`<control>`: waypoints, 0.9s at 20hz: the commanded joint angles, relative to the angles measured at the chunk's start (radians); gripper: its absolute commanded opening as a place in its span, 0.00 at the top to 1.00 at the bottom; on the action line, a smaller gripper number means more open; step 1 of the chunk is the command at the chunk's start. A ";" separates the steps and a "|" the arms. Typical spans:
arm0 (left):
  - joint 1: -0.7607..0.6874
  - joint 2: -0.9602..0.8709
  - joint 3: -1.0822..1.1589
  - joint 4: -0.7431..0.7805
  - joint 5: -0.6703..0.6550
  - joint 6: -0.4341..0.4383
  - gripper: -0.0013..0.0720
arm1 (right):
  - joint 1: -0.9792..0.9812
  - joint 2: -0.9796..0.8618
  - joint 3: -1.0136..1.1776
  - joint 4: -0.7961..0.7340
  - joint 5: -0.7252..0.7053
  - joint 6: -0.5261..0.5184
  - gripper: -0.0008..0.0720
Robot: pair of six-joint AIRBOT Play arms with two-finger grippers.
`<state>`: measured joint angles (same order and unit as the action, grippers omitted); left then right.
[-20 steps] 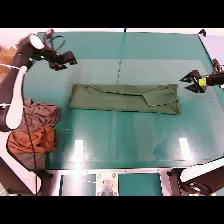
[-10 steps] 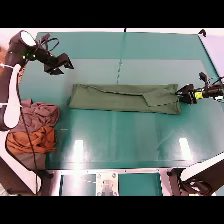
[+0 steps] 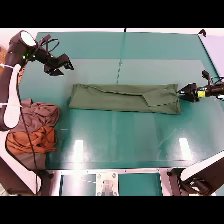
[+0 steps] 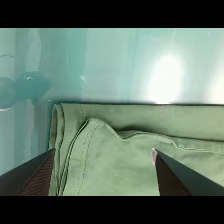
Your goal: Fold the shirts.
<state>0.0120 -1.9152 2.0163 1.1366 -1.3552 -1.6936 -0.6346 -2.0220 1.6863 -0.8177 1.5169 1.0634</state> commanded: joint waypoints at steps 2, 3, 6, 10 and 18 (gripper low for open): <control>0.001 -0.001 0.000 0.000 0.003 0.000 0.03 | -0.033 0.002 0.050 0.013 0.144 -0.003 0.15; 0.001 -0.001 0.000 0.000 0.004 0.000 0.03 | -0.028 0.002 0.044 0.013 0.150 -0.020 0.15; 0.001 -0.001 0.000 0.000 0.004 0.000 0.03 | 0.008 0.002 0.020 0.013 0.152 -0.075 0.15; 0.001 -0.001 0.000 0.000 0.005 0.000 0.03 | 0.063 0.001 0.011 -0.085 0.118 -0.078 0.15; 0.001 -0.001 0.000 -0.010 0.010 0.002 0.03 | 0.155 -0.055 0.011 -0.092 -0.028 -0.021 0.17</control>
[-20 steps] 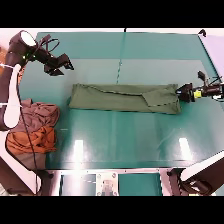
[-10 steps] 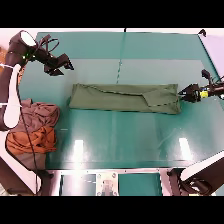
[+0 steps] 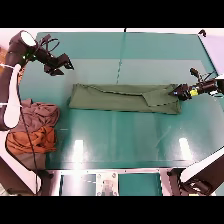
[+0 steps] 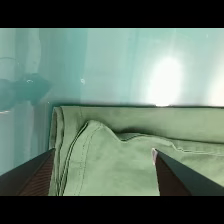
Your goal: Fold the shirts.
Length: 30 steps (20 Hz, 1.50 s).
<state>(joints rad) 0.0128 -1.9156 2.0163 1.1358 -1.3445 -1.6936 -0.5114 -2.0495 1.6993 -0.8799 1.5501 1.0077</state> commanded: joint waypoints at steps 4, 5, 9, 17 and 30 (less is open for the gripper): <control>-0.030 0.000 0.000 -0.044 0.003 0.071 0.32 | 0.062 -0.039 0.000 -0.029 -0.058 0.040 0.97; -0.051 0.000 0.000 -0.044 0.008 0.121 0.75 | 0.064 -0.036 0.002 -0.029 -0.058 0.041 0.97; -0.185 -0.013 0.000 -0.074 0.111 0.162 0.96 | 0.064 -0.004 0.038 -0.030 -0.003 0.077 0.97; -0.589 -0.259 0.000 -0.349 0.444 0.264 0.96 | 0.089 0.302 0.064 -0.007 0.138 0.164 0.97; -0.629 -0.320 0.029 -0.477 0.426 0.303 0.96 | 0.223 0.465 0.198 0.050 0.194 0.227 0.97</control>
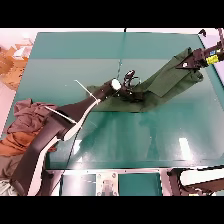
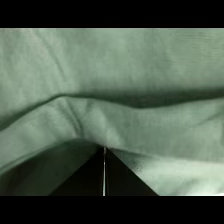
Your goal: Fold the shirts.
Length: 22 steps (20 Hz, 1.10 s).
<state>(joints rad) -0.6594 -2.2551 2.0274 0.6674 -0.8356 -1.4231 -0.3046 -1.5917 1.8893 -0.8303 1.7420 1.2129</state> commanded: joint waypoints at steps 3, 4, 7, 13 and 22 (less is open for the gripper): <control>0.194 0.132 0.027 0.141 -0.290 0.037 0.96 | 0.034 0.008 0.008 0.011 -0.007 0.063 0.97; 0.251 0.182 0.027 0.227 -0.359 0.037 0.96 | 0.055 0.008 0.007 0.011 -0.017 0.080 0.97; 0.413 0.316 0.027 0.394 -0.544 0.036 0.96 | 0.175 0.008 -0.011 0.011 -0.084 0.139 0.97; 0.641 0.422 0.027 0.402 -0.712 0.033 0.95 | 0.577 -0.041 -0.211 0.010 -0.578 0.279 0.96; 0.669 0.420 0.027 0.406 -0.733 0.045 0.96 | 0.889 -0.230 -0.245 -0.051 -1.059 0.324 0.24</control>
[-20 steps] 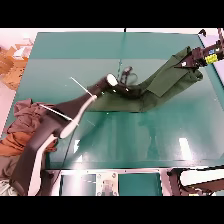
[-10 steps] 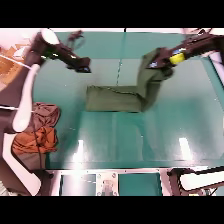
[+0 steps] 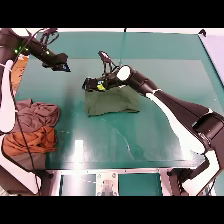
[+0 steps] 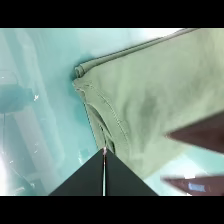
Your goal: Fold the shirts.
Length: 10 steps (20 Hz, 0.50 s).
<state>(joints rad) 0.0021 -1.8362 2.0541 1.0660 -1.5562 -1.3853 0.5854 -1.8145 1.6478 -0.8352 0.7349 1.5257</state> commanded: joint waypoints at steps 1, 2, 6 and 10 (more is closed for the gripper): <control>0.008 0.002 0.000 0.007 -0.018 0.007 0.96 | -0.066 0.023 -0.003 -0.060 0.016 0.012 0.24; 0.008 0.001 0.000 0.009 -0.018 0.007 0.95 | -0.145 0.054 -0.003 -0.076 0.098 0.011 0.24; 0.008 0.001 0.000 0.035 -0.008 0.006 0.95 | -0.477 0.118 -0.022 -0.135 0.407 0.019 0.24; 0.008 -0.002 0.000 0.088 -0.001 0.002 0.95 | -0.668 0.116 -0.202 -0.133 0.484 0.016 0.24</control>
<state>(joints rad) 0.0097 -1.8359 2.0537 1.1179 -1.5627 -1.3792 0.0502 -1.7073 1.5467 -0.9573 1.1217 1.5425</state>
